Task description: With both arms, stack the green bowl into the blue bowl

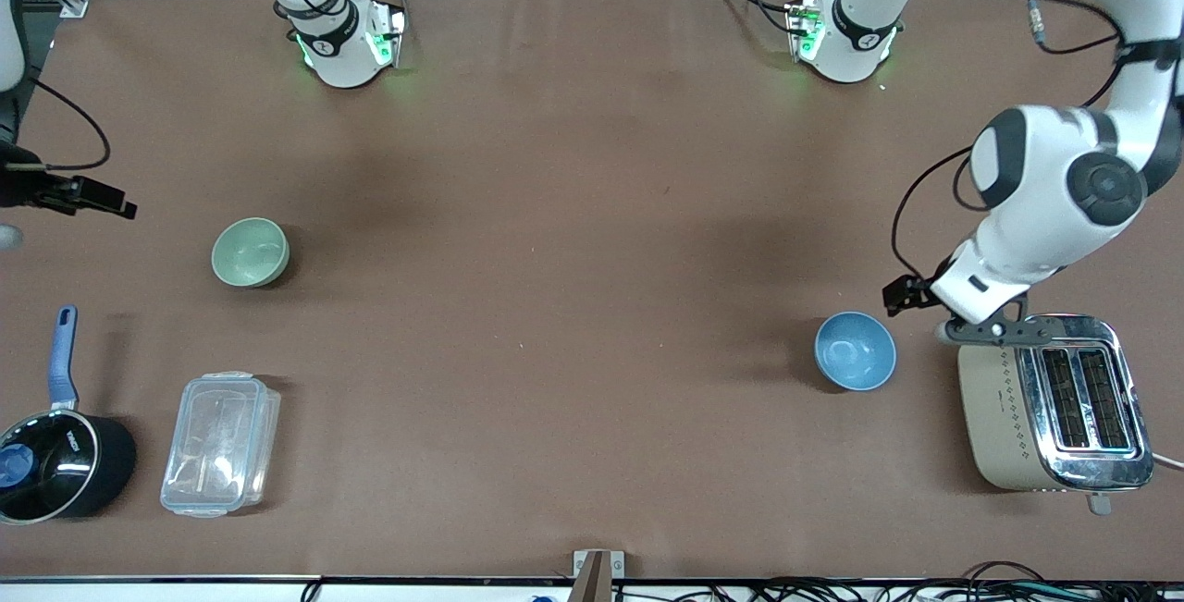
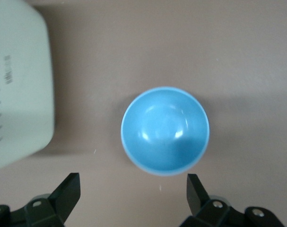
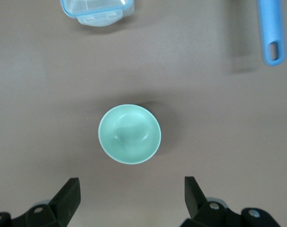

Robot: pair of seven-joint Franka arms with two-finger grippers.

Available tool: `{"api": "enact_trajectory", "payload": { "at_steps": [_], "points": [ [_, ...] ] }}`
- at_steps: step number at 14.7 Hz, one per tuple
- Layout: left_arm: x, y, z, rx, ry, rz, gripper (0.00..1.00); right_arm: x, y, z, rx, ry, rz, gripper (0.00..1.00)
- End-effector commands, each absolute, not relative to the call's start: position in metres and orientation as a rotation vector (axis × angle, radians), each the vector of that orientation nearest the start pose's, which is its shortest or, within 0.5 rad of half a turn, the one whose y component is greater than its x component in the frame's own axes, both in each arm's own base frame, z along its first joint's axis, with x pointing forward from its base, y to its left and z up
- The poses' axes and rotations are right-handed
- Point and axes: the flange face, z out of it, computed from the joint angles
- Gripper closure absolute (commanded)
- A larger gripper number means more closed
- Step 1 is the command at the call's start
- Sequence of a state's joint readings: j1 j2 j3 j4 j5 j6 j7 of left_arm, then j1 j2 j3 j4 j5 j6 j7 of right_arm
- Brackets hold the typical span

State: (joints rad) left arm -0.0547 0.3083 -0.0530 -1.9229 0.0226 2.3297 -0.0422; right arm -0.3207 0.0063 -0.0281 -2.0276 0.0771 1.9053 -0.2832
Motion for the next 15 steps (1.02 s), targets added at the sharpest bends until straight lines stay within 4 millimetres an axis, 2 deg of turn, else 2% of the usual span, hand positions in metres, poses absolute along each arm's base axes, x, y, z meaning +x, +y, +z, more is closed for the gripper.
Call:
{"api": "enact_trajectory", "payload": {
  "at_steps": [1, 2, 3, 5, 7, 9, 11, 13, 14, 15],
  "points": [
    [0.639, -0.076, 0.298, -3.129, 0.173, -0.23, 0.07, 0.482, -0.185, 0.382, -3.004, 0.126, 0.114, 0.03],
    [0.643, -0.079, 0.283, -3.129, 0.18, -0.257, 0.1, 0.477, -0.188, 0.363, -2.999, 0.141, 0.135, 0.03],
    [0.646, -0.075, 0.263, -3.131, 0.18, -0.281, 0.12, 0.474, -0.191, 0.347, -2.987, 0.145, 0.162, 0.03],
    [0.647, -0.074, 0.241, -3.115, 0.216, -0.287, 0.17, 0.474, -0.191, 0.314, -2.946, 0.167, 0.241, 0.03],
    [0.648, -0.07, 0.238, -3.083, 0.249, -0.288, 0.2, 0.476, -0.193, 0.278, -2.929, 0.185, 0.284, 0.04],
    [0.649, -0.057, 0.23, -3.074, 0.237, -0.271, 0.24, 0.474, -0.201, 0.242, -2.906, 0.235, 0.307, 0.04],
    [0.648, -0.053, 0.221, -3.077, 0.228, -0.249, 0.32, 0.471, -0.199, 0.221, -2.872, 0.262, 0.343, 0.05],
    [0.649, -0.053, 0.215, -3.08, 0.221, -0.24, 0.49, 0.473, -0.199, 0.208, -2.875, 0.278, 0.326, 0.06],
    [0.65, -0.053, 0.213, -3.085, 0.206, -0.235, 0.67, 0.474, -0.2, 0.201, -2.88, 0.277, 0.318, 0.08],
    [0.651, -0.053, 0.212, -3.093, 0.184, -0.236, 0.81, 0.473, -0.201, 0.195, -2.876, 0.269, 0.324, 0.14]
  ]
}}
